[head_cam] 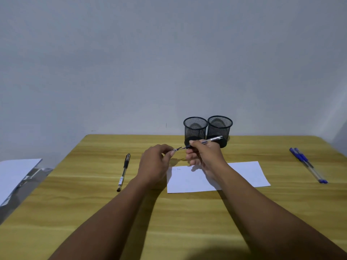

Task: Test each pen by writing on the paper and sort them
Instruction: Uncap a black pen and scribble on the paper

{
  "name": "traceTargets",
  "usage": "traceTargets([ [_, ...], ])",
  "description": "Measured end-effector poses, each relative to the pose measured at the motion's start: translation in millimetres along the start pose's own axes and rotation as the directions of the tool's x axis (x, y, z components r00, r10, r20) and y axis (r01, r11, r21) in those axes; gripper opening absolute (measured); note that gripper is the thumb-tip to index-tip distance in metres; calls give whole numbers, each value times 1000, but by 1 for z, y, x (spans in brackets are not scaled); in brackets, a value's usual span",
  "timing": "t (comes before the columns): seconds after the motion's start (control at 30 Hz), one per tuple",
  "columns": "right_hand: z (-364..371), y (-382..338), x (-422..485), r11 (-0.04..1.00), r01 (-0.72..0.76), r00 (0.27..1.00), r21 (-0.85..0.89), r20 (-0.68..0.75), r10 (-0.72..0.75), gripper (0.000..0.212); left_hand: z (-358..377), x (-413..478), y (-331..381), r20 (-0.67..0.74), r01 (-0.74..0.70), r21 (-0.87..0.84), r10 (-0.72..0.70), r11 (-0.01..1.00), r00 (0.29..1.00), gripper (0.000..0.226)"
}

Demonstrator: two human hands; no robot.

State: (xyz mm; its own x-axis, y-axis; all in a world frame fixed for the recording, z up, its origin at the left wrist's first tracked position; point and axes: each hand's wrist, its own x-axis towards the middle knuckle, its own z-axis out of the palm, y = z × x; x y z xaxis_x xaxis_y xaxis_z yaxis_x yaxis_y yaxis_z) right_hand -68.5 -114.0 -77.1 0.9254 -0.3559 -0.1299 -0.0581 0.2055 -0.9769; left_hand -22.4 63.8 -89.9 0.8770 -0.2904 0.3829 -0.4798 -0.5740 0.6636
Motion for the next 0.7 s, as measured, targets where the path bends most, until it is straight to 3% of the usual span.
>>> traceTargets([
  [0.47, -13, -3, -10, 999, -10, 998, 50, 60, 7, 20, 11, -11, 32, 35, -101, -33, 102, 994, 994, 17],
  [0.7, -21, -7, -7, 999, 2, 994, -53, 112, 3, 18, 17, -12, 30, 27, -86, -45, 87, 995, 996, 15],
])
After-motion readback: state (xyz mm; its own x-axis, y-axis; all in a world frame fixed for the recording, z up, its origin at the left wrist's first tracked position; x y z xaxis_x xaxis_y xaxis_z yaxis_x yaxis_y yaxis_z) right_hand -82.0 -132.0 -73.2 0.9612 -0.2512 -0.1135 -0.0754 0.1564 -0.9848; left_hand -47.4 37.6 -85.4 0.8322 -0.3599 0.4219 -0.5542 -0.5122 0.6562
